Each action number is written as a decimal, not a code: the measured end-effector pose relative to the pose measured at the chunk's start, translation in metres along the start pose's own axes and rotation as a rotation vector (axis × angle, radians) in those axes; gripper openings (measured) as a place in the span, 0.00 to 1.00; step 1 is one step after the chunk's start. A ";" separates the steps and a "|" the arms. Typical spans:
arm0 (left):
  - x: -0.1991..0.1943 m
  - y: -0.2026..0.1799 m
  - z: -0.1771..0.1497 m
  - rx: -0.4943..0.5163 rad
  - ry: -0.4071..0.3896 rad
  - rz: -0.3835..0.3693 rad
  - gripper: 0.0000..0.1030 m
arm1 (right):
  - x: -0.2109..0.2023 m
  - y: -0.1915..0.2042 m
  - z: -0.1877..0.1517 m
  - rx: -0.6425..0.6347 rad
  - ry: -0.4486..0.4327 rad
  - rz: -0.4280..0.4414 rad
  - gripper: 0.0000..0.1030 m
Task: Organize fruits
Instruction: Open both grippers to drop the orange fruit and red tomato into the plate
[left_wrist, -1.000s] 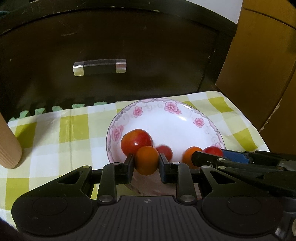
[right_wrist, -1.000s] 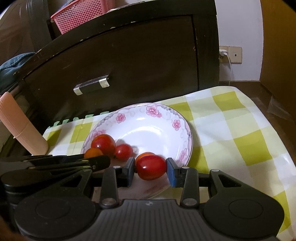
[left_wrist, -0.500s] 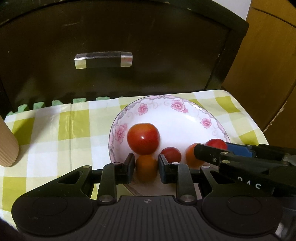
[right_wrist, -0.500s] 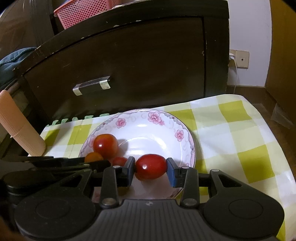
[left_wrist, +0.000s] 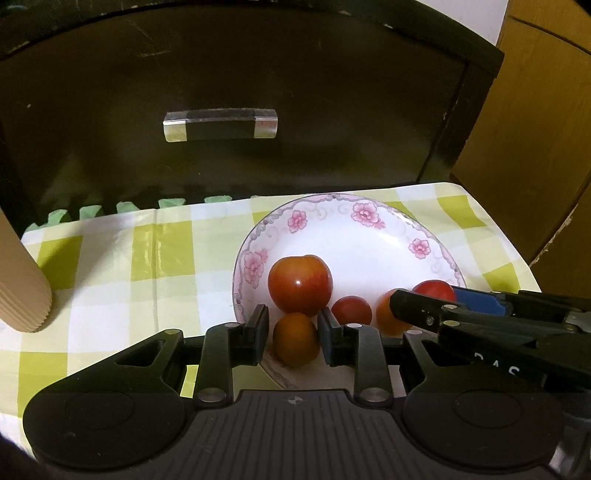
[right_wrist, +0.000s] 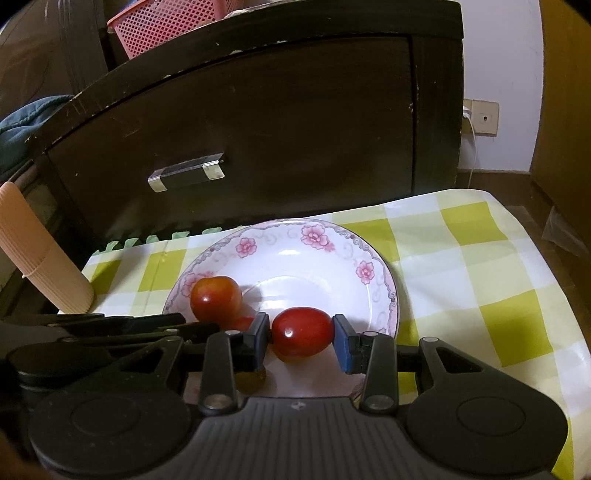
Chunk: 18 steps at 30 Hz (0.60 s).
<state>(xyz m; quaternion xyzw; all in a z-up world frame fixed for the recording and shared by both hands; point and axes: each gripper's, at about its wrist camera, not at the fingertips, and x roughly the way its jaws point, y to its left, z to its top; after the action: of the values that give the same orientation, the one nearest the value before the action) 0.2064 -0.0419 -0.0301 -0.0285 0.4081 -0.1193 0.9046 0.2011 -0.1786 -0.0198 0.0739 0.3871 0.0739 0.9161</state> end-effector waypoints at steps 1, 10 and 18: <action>-0.001 0.000 0.000 -0.001 -0.002 0.000 0.37 | 0.000 0.001 0.000 0.001 0.002 -0.001 0.36; -0.012 0.003 0.000 -0.001 -0.023 0.025 0.52 | -0.007 0.005 0.005 -0.003 0.008 -0.015 0.36; -0.027 0.004 0.001 0.003 -0.040 0.026 0.56 | -0.023 0.013 0.014 -0.020 -0.015 -0.016 0.36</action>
<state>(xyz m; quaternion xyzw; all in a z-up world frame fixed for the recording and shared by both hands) 0.1906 -0.0312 -0.0106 -0.0244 0.3900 -0.1074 0.9142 0.1940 -0.1710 0.0085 0.0622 0.3800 0.0701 0.9202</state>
